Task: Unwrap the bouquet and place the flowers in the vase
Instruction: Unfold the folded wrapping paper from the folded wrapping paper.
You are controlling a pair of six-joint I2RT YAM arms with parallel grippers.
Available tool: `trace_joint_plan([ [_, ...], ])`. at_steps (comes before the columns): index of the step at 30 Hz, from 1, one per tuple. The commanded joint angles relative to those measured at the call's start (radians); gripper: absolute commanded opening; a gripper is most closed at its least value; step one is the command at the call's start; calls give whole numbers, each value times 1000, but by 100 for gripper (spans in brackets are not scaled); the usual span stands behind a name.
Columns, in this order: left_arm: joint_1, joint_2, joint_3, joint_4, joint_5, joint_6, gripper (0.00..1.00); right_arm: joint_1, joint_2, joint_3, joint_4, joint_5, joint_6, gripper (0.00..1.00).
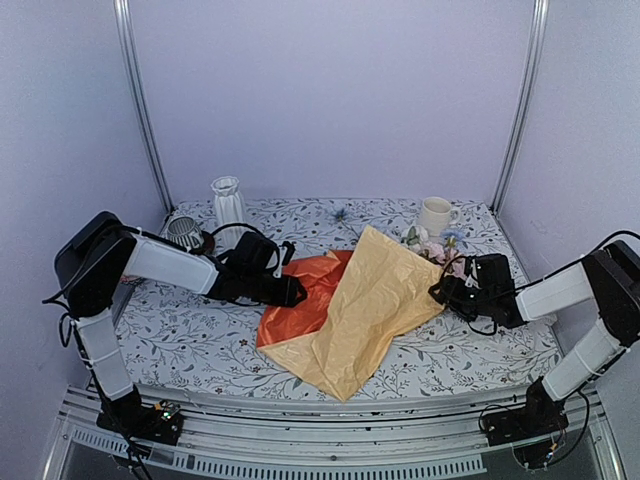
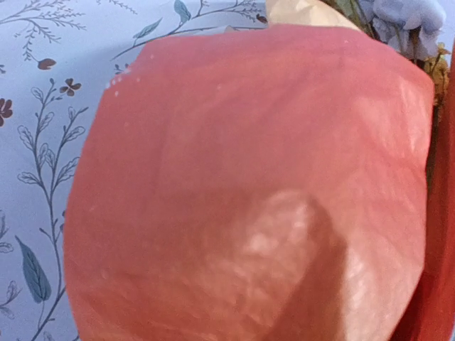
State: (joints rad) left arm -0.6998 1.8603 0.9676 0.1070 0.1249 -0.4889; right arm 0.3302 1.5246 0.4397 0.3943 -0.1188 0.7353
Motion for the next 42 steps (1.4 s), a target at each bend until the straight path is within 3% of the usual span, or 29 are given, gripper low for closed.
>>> trace_joint_plan([
  [1, 35, 24, 23, 11, -4, 9, 46, -41, 72, 49, 31, -46, -29, 71],
  [12, 61, 60, 31, 75, 10, -6, 47, -117, 256, 228, 67, -89, -48, 67],
  [15, 63, 7, -20, 114, 1, -20, 53, -117, 256, 248, 66, -89, -61, 74],
  [17, 63, -49, -72, 141, -8, -25, 57, -117, 233, 239, 63, -92, -65, 85],
  [20, 63, -144, -143, 157, -33, -32, 65, -117, 184, 216, 48, -98, -82, 93],
  [29, 63, -343, -346, 188, -38, -113, 86, -117, -14, 118, -56, -72, -131, 97],
  [37, 99, -354, -445, 193, -39, -172, 85, -117, -170, 126, -188, -93, -179, 96],
  [42, 109, -439, -539, 323, 25, -206, 79, -115, -253, 126, -236, -186, -216, 93],
])
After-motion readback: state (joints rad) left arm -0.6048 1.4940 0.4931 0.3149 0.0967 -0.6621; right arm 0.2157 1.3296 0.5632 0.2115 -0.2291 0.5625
